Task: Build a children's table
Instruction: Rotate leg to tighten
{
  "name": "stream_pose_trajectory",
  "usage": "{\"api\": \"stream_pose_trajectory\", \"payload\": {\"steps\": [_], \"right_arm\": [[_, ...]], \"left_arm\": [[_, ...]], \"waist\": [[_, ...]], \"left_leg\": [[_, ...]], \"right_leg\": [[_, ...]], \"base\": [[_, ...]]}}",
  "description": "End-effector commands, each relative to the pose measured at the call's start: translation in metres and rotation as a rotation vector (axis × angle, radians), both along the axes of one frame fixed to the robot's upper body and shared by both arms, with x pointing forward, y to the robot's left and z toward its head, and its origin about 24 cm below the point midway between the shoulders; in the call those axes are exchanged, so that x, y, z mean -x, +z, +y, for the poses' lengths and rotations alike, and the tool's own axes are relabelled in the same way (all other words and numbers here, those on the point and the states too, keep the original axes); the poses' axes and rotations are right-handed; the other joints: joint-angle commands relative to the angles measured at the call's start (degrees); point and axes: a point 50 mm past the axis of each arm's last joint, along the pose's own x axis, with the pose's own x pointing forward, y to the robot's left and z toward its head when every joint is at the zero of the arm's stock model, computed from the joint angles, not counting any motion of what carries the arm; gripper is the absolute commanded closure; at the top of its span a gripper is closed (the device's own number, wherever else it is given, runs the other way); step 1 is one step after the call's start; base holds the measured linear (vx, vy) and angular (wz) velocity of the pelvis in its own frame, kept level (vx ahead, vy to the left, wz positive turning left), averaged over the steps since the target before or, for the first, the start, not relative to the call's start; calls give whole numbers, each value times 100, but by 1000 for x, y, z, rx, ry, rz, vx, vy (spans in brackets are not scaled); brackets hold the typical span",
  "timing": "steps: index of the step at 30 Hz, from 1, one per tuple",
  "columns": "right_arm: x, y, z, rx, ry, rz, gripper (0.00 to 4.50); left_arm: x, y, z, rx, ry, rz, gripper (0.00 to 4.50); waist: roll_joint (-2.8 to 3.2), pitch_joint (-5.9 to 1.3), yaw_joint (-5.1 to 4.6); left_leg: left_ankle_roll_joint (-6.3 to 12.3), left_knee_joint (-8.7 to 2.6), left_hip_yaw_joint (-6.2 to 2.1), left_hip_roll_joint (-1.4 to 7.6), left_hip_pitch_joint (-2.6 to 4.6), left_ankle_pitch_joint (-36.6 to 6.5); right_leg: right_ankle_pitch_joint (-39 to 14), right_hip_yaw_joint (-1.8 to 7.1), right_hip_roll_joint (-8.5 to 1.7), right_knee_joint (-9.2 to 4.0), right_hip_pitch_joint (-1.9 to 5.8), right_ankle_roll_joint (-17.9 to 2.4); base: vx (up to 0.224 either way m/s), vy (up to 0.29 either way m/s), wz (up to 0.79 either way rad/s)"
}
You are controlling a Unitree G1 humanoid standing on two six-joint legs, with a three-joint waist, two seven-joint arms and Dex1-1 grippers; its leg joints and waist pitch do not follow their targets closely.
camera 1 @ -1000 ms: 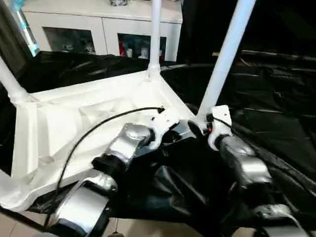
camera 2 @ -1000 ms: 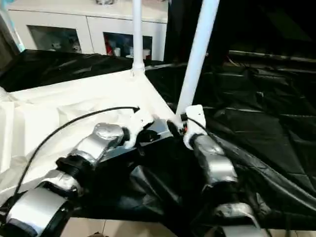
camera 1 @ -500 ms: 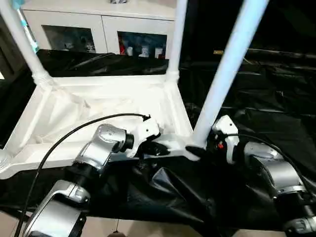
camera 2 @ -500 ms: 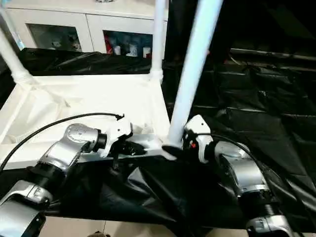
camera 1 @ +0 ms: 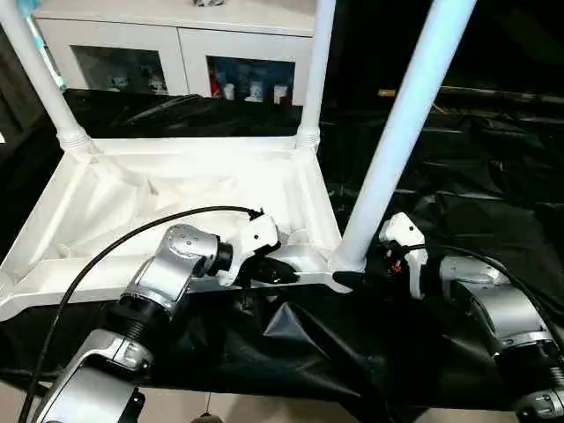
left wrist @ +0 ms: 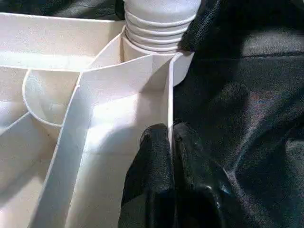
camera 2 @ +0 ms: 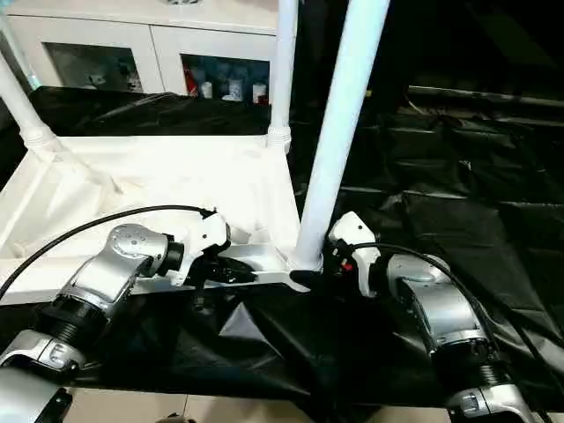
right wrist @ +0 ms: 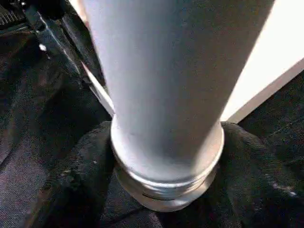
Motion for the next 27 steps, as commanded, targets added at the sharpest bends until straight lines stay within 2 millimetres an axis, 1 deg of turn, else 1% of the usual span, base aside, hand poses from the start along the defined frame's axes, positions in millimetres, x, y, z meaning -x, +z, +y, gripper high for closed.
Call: {"api": "stream_pose_trajectory", "payload": {"steps": [1, 2, 4, 7, 9, 10, 11, 12, 13, 14, 15, 17, 19, 20, 21, 22, 23, 24, 25, 26, 27], "right_arm": [[1, 1, 5, -28, 19, -4, 157], [2, 1, 5, -31, 19, -5, 162], [2, 2, 5, -35, 18, -6, 174], [2, 0, 5, -44, 9, -6, 175], [1, -2, 6, -53, -26, -5, 177], [-5, -6, 6, -37, -113, -32, 177], [-7, -8, 6, -29, -155, -46, 178], [-12, -12, 6, -14, -224, -59, 178], [-17, -18, 7, -7, -317, -61, 178], [-19, -21, 8, -4, -360, -58, 178], [-22, -25, 10, -3, -430, -53, 178], [-23, -26, 12, -7, -462, -48, 178], [-25, -28, 14, -10, -495, -43, 178], [-32, -32, 41, -57, -627, -15, 178], [-35, -33, 57, -70, -654, -6, 178], [-35, -33, 64, -75, -652, -4, 178], [-34, -32, 82, -83, -609, -10, 178], [-34, -31, 87, -85, -588, -14, 178], [-33, -30, 92, -87, -559, -22, 178], [-33, -29, 93, -83, -552, -32, 178], [-35, -28, 89, -103, -578, -25, 178]], "left_arm": [[6, -1, -7, 65, -37, 33, 450], [6, -1, -7, 64, -37, 34, 450], [6, -1, -7, 63, -37, 35, 450], [6, -1, -7, 63, -32, 36, 450], [4, -2, -8, 52, -6, 28, 450], [0, -5, -10, 36, 44, 10, 450], [-2, -6, -11, 28, 68, 1, 450], [-5, -7, -13, 19, 105, -12, 450], [-10, -9, -16, 2, 160, -26, 450], [-12, -9, -18, -7, 187, -31, 450], [-16, -10, -21, -20, 234, -43, 450], [-18, -11, -23, -22, 258, -45, 450], [-20, -11, -24, -23, 282, -47, 450], [-29, -9, -45, -15, 406, -59, 450], [-31, -8, -55, -16, 443, -67, 450], [-31, -7, -60, -17, 451, -72, 450], [-29, -7, -71, -17, 420, -84, 450], [-28, -7, -74, -16, 409, -88, 450], [-27, -7, -77, -12, 396, -92, 450], [-26, -7, -79, -10, 382, -95, 450], [-24, -7, -81, -7, 359, -99, 450]], "waist": [[-86, -326, 17], [-70, -327, 12], [-72, -329, 7], [-72, -334, 8], [-78, -335, 5], [-74, -334, 3], [-65, -318, -17], [-82, -316, -36], [-94, -307, -51], [-76, -292, -66], [-80, -289, -85], [-78, -297, -62], [-79, -295, -57], [-61, -311, -81], [-22, -301, -80], [-54, -318, -77], [-42, -320, -52], [-51, -320, -58], [-58, -339, -47], [-60, -338, -41], [-59, -337, -39]], "left_leg": [[386, -284, 63, 54, 42, -1007], [389, -282, 61, 52, 40, -988], [393, -280, 61, 49, 38, -970], [412, -272, 64, 47, 41, -940], [422, -270, 64, 46, 38, -922], [414, -273, 62, 45, 40, -942], [360, -283, 65, 48, 42, -1017], [256, -291, 60, 42, 41, -1142], [211, -301, 59, 37, 42, -1208], [125, -320, 53, 36, 59, -1397], [49, -327, 46, 34, 65, -1506], [28, -331, 38, 40, 77, -1586], [53, -329, 46, 38, 75, -1574], [22, -323, 57, 24, 68, -1434], [-41, -343, 41, 37, 84, -1467], [-103, -342, 28, 22, 77, -1443], [-63, -335, 30, 26, 73, -1422], [-39, -335, 29, 22, 58, -1403], [22, -320, 35, 16, 62, -1313], [90, -316, 39, 12, 46, -1216], [109, -314, 40, 12, 44, -1194]], "right_leg": [[-388, 133, -187, -368, 257, -1364], [-349, 132, -184, -363, 258, -1373], [-312, 130, -181, -361, 263, -1385], [-232, 131, -180, -354, 265, -1413], [-208, 130, -179, -350, 268, -1421], [-246, 128, -180, -353, 265, -1417], [-367, 131, -186, -372, 235, -1409], [-627, 128, -194, -387, 237, -1360], [-782, 126, -191, -405, 234, -1324], [-1113, 128, -195, -438, 216, -1248], [-1353, 131, -200, -454, 208, -1180], [-1495, 133, -202, -479, 208, -1069], [-1410, 144, -198, -477, 194, -1049], [-1188, 152, -178, -447, 177, -1084], [-1188, 155, -187, -448, 152, -1106], [-1209, 135, -189, -447, 197, -1089], [-1082, 140, -196, -452, 204, -1083], [-1012, 138, -188, -452, 210, -1074], [-773, 139, -182, -433, 230, -1081], [-578, 137, -180, -425, 240, -1094], [-530, 136, -182, -421, 243, -1104]], "base": [[0, 0, 0], [0, 0, 0], [0, 0, 0], [0, 0, 0], [0, 0, 0], [0, 0, 0], [0, 0, 0], [0, 0, 0], [0, 0, 0], [0, 0, 0], [0, 0, 0], [0, 0, 0], [0, 0, 0], [0, 0, 0], [0, 0, 0], [0, 0, 0], [0, 0, 0], [0, 0, 0], [0, 0, 0], [0, 0, 0], [0, 0, 0]]}}
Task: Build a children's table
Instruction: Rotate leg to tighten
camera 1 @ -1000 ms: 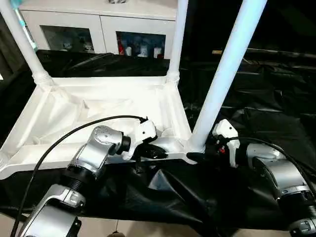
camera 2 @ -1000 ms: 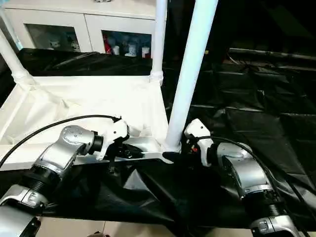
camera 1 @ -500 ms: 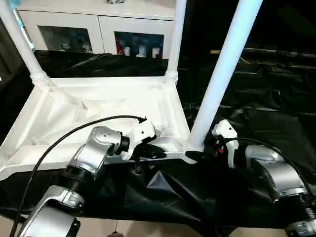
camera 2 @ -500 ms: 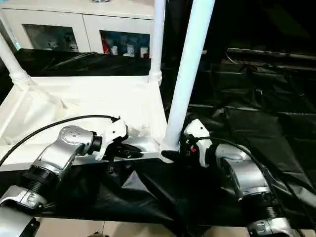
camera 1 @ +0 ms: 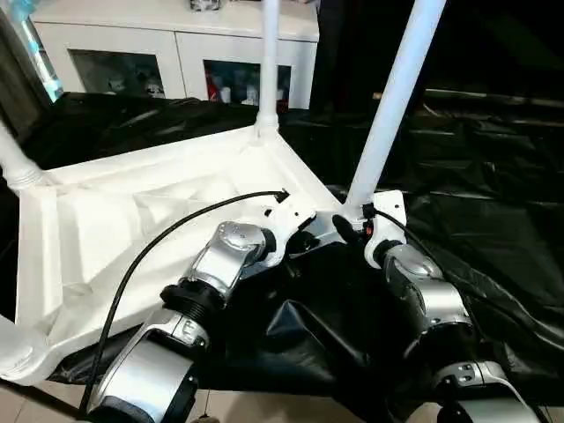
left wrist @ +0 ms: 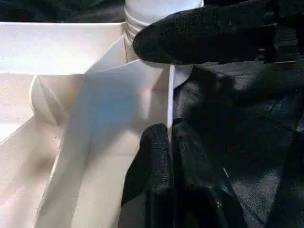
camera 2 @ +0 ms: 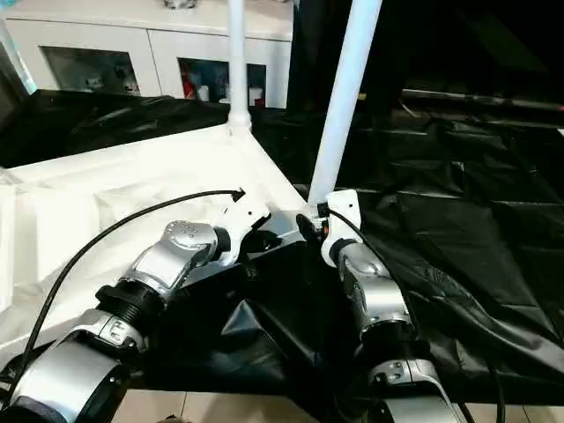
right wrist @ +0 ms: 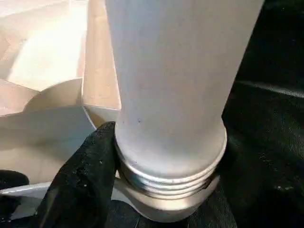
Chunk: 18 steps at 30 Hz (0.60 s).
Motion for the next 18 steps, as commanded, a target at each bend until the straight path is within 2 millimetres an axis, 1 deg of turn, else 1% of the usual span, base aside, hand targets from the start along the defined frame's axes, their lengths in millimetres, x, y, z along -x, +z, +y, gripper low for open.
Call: {"api": "stream_pose_trajectory", "payload": {"steps": [1, 2, 4, 5, 6, 7, 9, 10, 11, 12, 13, 15, 16, 17, 18], "right_arm": [[10, -9, 46, -64, 161, 48, 144], [9, -8, 42, -74, 144, 49, 110], [8, -8, 37, -70, 139, 46, 107], [7, -8, 36, -65, 135, 44, 97], [7, -8, 33, -57, 141, 37, 80], [8, -6, 27, -42, 158, 24, 62], [9, -5, 19, -22, 183, 12, 58], [9, -5, 19, -22, 183, 12, 49], [11, -1, 7, -12, 219, 0, 35], [12, -1, 6, -10, 224, -2, 23], [13, 1, 2, -5, 238, -5, 18], [17, 5, -11, 21, 311, -3, 10], [19, 7, -15, 34, 342, -2, 4], [21, 8, -19, 45, 371, -4, 4], [22, 11, -23, 51, 401, -4, 4]], "left_arm": [[6, -1, -23, 20, -42, -11, 450], [7, -2, -23, 23, -50, -7, 450], [7, -2, -21, 26, -58, -6, 450], [6, -2, -20, 25, -60, -8, 450], [7, -3, -18, 28, -72, -5, 450], [7, -3, -14, 32, -82, -1, 450], [7, -3, -8, 35, -98, 1, 450], [7, -3, -8, 35, -98, 1, 450], [7, -2, 0, 36, -116, 4, 450], [7, -2, 2, 36, -119, 4, 450], [7, -2, 4, 37, -128, 5, 450], [9, -1, 15, 47, -171, 16, 450], [10, 0, 18, 55, -195, 22, 450], [12, 1, 21, 63, -219, 27, 450], [13, 2, 23, 72, -249, 30, 450]], "waist": [[-45, -316, 7], [-40, -309, 7], [-37, -302, 2], [-31, -301, 2], [-47, -301, -3], [-43, -304, 2], [-47, -303, 8], [-47, -307, 9], [-49, -310, 11], [-57, -311, 26], [-52, -314, 30], [-62, -307, 30], [-33, -303, 31], [-43, -304, 28], [-27, -301, 24]], "left_leg": [[143, -348, 47, 20, 32, -1218], [148, -354, 47, 23, 37, -1282], [127, -365, 43, 29, 39, -1399], [105, -374, 36, 36, 46, -1462], [99, -372, 40, 36, 44, -1466], [98, -373, 37, 35, 38, -1443], [144, -367, 40, 36, 30, -1400], [155, -364, 42, 38, 32, -1370], [170, -360, 42, 36, 30, -1286], [196, -355, 42, 33, 27, -1260], [246, -346, 47, 36, 26, -1185], [298, -342, 53, 31, 18, -1168], [298, -351, 46, 40, 21, -1210], [289, -349, 49, 44, 26, -1244], [279, -351, 50, 48, 27, -1277]], "right_leg": [[-588, 130, -176, -424, 225, -1097], [-705, 128, -178, -434, 219, -1092], [-897, 129, -180, -452, 207, -1068], [-986, 129, -185, -462, 201, -1056], [-988, 131, -180, -462, 203, -1048], [-964, 133, -182, -456, 206, -1043], [-854, 134, -183, -452, 218, -1041], [-802, 134, -184, -446, 218, -1051], [-684, 133, -182, -433, 225, -1083], [-644, 128, -179, -435, 236, -1080], [-498, 131, -181, -419, 239, -1115], [-462, 129, -173, -422, 247, -1139], [-530, 126, -179, -428, 247, -1153], [-586, 128, -180, -426, 243, -1167], [-643, 130, -181, -427, 235, -1195]], "base": [[0, 0, 0], [0, 0, 0], [0, 0, 0], [0, 0, 0], [0, 0, 0], [0, 0, 0], [0, 0, 0], [0, 0, 0], [0, 0, 0], [0, 0, 0], [0, 0, 0], [0, 0, 0], [0, 0, 0], [0, 0, 0], [0, 0, 0]]}}
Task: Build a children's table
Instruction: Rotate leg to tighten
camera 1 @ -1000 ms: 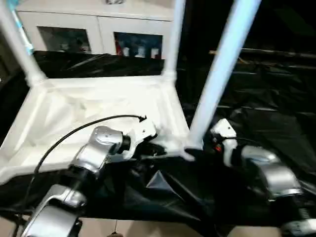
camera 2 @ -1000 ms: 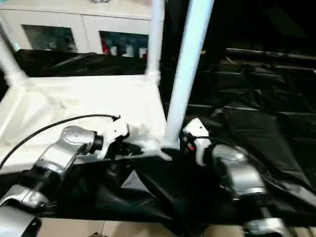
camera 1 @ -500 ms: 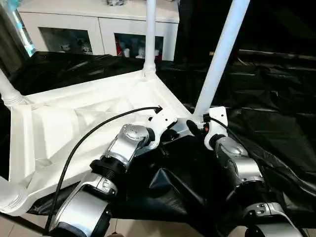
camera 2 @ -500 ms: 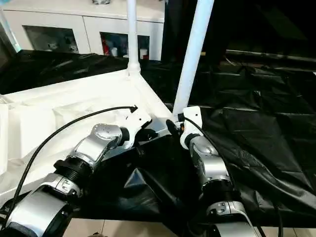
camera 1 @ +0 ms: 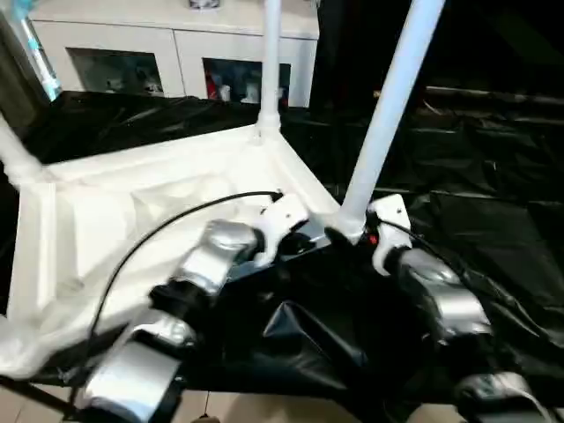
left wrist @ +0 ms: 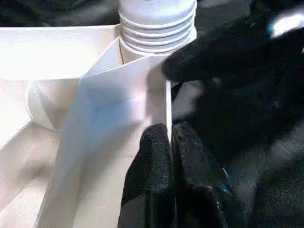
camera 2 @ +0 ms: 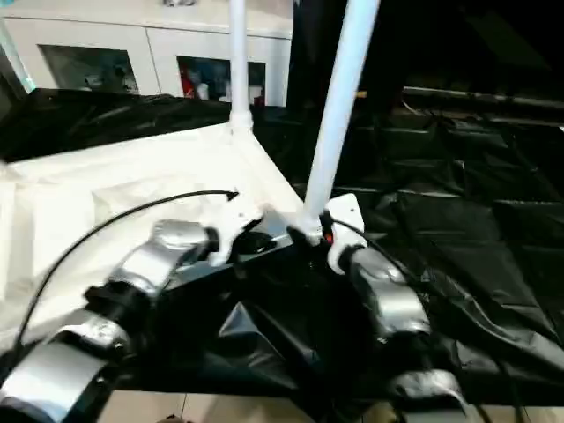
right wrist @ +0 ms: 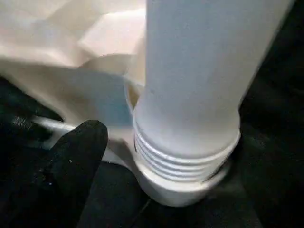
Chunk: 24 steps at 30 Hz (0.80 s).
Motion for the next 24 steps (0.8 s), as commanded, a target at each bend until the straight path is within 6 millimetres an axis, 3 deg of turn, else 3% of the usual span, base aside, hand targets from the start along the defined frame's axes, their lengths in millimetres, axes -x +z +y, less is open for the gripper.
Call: {"api": "stream_pose_trajectory", "payload": {"steps": [1, 5, 14, 18, 19, 22, 24], "right_arm": [[4, 4, 1, -2, 74, 3, 4], [13, 18, -16, 1, 226, 6, 4], [22, 19, -21, 42, 341, 57, 4], [24, 17, -18, 38, 353, 67, 4], [24, 17, -18, 37, 356, 69, 32], [24, 16, -15, 25, 362, 72, 40], [24, 16, -12, 20, 365, 71, 77]], "left_arm": [[9, -1, -5, 58, -96, 23, 450], [20, 4, 9, 84, -234, 75, 450], [27, 6, 18, 94, -277, 104, 450], [28, 7, 19, 98, -279, 108, 450], [28, 7, 19, 98, -279, 109, 450], [28, 7, 18, 98, -277, 109, 450], [28, 8, 18, 98, -274, 107, 450]], "waist": [[-40, -309, 18], [-33, -320, 36], [-55, -309, 67], [-62, -316, 64], [-68, -320, 64], [-66, -328, 66], [-70, -334, 72]], "left_leg": [[277, -331, 47, 45, 32, -1306], [371, -312, 58, 60, 41, -1140], [304, -316, 61, 68, 39, -1206], [312, -307, 63, 59, 31, -1115], [318, -302, 67, 57, 33, -1104], [342, -292, 68, 55, 31, -1035], [384, -277, 72, 50, 27, -942]], "right_leg": [[-657, 135, -189, -431, 248, -1216], [-238, 140, -175, -380, 247, -1368], [-589, 138, -197, -392, 238, -1331], [-491, 137, -188, -377, 239, -1330], [-475, 137, -187, -377, 239, -1330], [-381, 136, -185, -363, 241, -1348], [-231, 136, -180, -345, 242, -1375]], "base": [[0, 0, 0], [0, 0, 0], [0, 0, 0], [0, 0, 0], [0, 0, 0], [0, 0, 0], [0, 0, 0]]}}
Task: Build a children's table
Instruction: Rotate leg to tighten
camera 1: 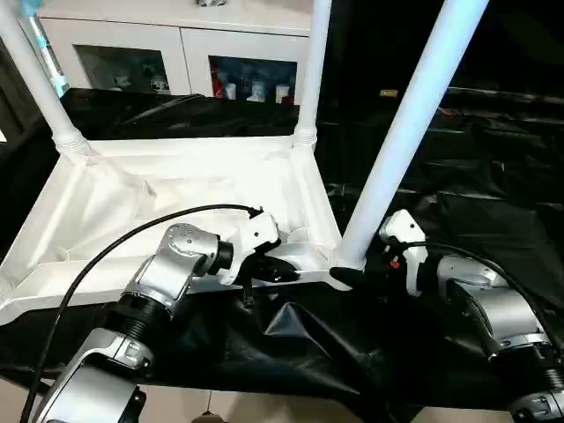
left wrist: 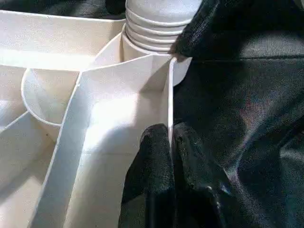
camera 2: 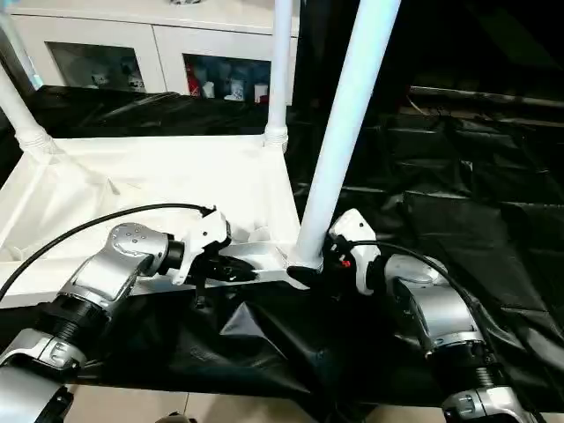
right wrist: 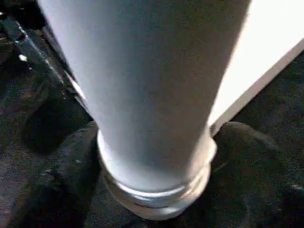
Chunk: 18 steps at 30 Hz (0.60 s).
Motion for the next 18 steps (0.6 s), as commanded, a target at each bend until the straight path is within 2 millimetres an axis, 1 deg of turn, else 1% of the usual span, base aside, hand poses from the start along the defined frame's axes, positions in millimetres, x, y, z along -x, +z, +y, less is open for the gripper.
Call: {"api": "stream_pose_trajectory", "payload": {"steps": [1, 2, 5, 7, 8, 9, 10, 12, 13, 14, 16, 17, 18], "right_arm": [[0, 4, 4, -4, 16, -15, 81], [0, 4, 6, -10, 19, -15, 84], [1, 3, 7, -12, 19, -12, 120], [2, 1, 7, -15, 19, -9, 127], [3, -2, 8, -23, 4, -6, 144], [0, -5, 8, -17, -50, -18, 157], [-2, -8, 8, -11, -89, -27, 157], [-10, -17, 7, -4, -246, -25, 166], [-12, -20, 7, -3, -286, -23, 168], [-18, -25, 10, -16, -406, -14, 170], [-20, -27, 12, -26, -452, -9, 173], [-26, -30, 19, -50, -561, 6, 173], [-28, -30, 22, -56, -585, 10, 173]], "left_arm": [[4, 4, -9, 75, -46, 14, 450], [4, 4, -8, 74, -45, 13, 450], [4, 4, -8, 72, -44, 13, 450], [4, 4, -8, 72, -43, 12, 450], [4, 3, -9, 66, -27, 8, 450], [1, 1, -10, 56, 11, -4, 450], [-1, 0, -10, 49, 38, -12, 450], [-8, -3, -15, 34, 120, -45, 450], [-9, -4, -16, 30, 142, -52, 450], [-13, -5, -21, 20, 196, -69, 450], [-15, -6, -24, 17, 213, -74, 450], [-19, -7, -31, 14, 275, -83, 450], [-20, -7, -33, 14, 288, -83, 450]], "waist": [[-77, -345, 7], [-61, -349, 11], [-64, -348, 9], [-62, -347, 10], [-63, -348, 8], [-69, -344, 6], [-63, -345, 6], [-64, -331, -17], [-62, -326, -37], [-108, -325, -67], [-76, -316, -79], [-84, -318, -83], [-68, -312, -92]], "left_leg": [[393, -283, 64, 46, 52, -916], [411, -276, 63, 44, 49, -873], [421, -272, 64, 43, 46, -866], [415, -273, 64, 45, 51, -902], [405, -273, 62, 45, 50, -905], [389, -277, 64, 47, 54, -949], [368, -279, 62, 50, 54, -958], [281, -288, 65, 42, 50, -1055], [187, -299, 65, 34, 60, -1178], [115, -312, 56, 34, 60, -1269], [56, -324, 47, 33, 65, -1345], [40, -325, 48, 34, 70, -1410], [39, -327, 56, 29, 76, -1449]], "right_leg": [[-199, 135, -179, -346, 274, -1381], [-130, 134, -178, -337, 274, -1396], [-73, 130, -173, -332, 277, -1420], [-110, 131, -174, -336, 272, -1424], [-117, 132, -172, -333, 277, -1410], [-187, 131, -175, -342, 270, -1401], [-214, 133, -181, -340, 265, -1397], [-400, 133, -181, -361, 248, -1367], [-637, 134, -186, -386, 232, -1325], [-860, 131, -187, -402, 242, -1264], [-1050, 137, -192, -415, 228, -1208], [-1169, 143, -190, -436, 224, -1116], [-1196, 153, -191, -436, 193, -1112]], "base": [[0, 0, 0], [0, 0, 0], [0, 0, 0], [0, 0, 0], [0, 0, 0], [0, 0, 0], [0, 0, 0], [0, 0, 0], [0, 0, 0], [0, 0, 0], [0, 0, 0], [0, 0, 0], [0, 0, 0]]}}
